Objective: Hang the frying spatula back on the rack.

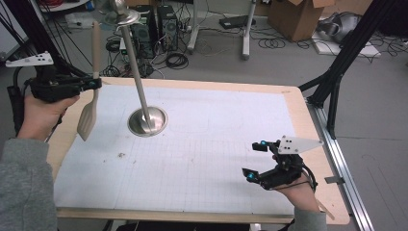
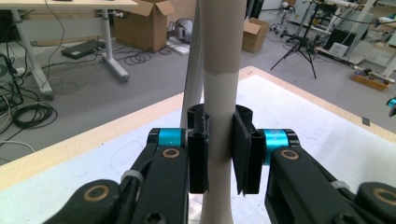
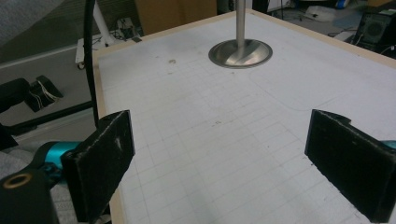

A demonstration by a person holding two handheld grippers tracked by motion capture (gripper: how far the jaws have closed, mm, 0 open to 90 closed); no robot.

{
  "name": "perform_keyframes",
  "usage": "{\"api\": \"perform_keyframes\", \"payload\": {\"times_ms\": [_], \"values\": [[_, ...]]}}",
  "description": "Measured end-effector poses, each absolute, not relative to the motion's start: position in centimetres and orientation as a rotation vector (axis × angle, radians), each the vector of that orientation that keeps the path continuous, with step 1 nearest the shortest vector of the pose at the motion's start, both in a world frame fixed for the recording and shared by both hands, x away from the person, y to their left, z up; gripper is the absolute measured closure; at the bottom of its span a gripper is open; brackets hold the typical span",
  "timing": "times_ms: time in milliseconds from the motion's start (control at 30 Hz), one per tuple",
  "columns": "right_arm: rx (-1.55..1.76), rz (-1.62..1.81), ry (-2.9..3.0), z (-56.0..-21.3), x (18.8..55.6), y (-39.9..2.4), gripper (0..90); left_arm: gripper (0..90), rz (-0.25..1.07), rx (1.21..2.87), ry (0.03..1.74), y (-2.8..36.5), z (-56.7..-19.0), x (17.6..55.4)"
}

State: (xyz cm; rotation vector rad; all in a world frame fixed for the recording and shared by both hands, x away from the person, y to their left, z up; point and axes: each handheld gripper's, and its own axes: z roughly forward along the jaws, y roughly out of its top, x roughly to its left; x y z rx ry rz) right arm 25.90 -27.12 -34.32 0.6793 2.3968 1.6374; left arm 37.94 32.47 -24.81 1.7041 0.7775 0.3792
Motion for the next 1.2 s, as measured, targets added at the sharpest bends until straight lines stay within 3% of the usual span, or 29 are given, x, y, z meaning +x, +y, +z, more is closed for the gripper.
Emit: {"api": "perform_keyframes", "payload": {"times_ms": [1200], "values": [[0.677,1.632,2.403,-34.4,25.9,-26.9,7.2,77.3,0.415,1.72,0.824,30.5,-25.4,39.0]]}}
